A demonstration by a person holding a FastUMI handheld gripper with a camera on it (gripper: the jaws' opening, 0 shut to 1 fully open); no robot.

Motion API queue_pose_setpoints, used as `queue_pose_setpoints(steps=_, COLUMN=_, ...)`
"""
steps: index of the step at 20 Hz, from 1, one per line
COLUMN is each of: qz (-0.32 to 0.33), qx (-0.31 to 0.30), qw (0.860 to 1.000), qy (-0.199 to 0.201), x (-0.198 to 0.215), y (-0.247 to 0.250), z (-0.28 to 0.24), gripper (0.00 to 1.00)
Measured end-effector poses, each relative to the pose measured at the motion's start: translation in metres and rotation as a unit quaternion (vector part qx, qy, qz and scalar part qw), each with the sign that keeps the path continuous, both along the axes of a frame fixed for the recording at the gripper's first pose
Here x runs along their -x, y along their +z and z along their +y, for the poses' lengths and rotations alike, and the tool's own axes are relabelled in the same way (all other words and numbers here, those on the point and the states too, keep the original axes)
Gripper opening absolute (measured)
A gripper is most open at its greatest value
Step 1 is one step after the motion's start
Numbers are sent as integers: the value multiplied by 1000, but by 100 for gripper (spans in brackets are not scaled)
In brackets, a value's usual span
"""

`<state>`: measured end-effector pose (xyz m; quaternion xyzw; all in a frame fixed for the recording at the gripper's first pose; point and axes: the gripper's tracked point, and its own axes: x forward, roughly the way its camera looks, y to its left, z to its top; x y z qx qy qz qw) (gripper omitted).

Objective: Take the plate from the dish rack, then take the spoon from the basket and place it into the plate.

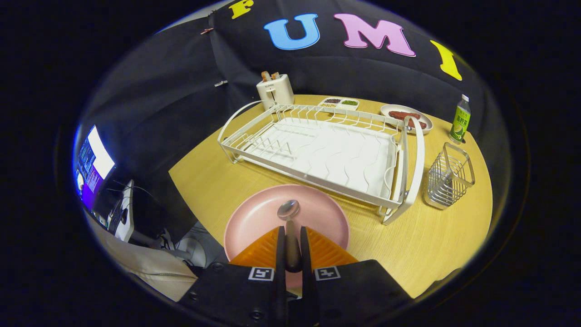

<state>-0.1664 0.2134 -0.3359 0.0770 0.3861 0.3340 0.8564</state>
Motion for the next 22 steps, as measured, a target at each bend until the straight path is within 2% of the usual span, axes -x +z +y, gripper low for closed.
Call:
queue_pose_setpoints(steps=3, qz=9, qx=1, qw=1000, qy=-3, x=-2, y=-1, z=2, gripper=21)
queue_pose_setpoints(steps=5, qz=11, qx=5, qw=1000, qy=-3, x=-3, y=-3, z=1, gripper=35)
queue_pose_setpoints(steps=8, qz=10, qx=8, qw=1000, qy=1, x=-3, y=1, z=0, gripper=45)
queue_pose_setpoints(steps=9, qz=9, qx=9, qw=1000, qy=1, x=-4, y=3, z=-1, gripper=61)
queue_pose_setpoints(steps=11, qz=3, qx=3, qw=1000, qy=-6, x=-8, y=15, z=-3, gripper=78)
queue_pose_setpoints(steps=12, qz=-1, qx=-4, qw=1000, qy=-12, x=-11, y=23, z=-4, gripper=81)
queue_pose_setpoints(steps=13, qz=-8, qx=-9, qw=1000, qy=-21, x=-17, y=34, z=-7, gripper=90)
queue_pose_setpoints(steps=14, qz=-18, qx=-14, qw=999, qy=-32, x=-25, y=47, z=-12, gripper=94)
queue_pose_setpoints(steps=15, qz=-32, qx=-17, qw=998, qy=-46, x=-36, y=60, z=-19, gripper=97)
queue_pose_setpoints(steps=22, qz=-152, qx=-16, qw=980, qy=-124, x=-102, y=172, z=-90, gripper=98)
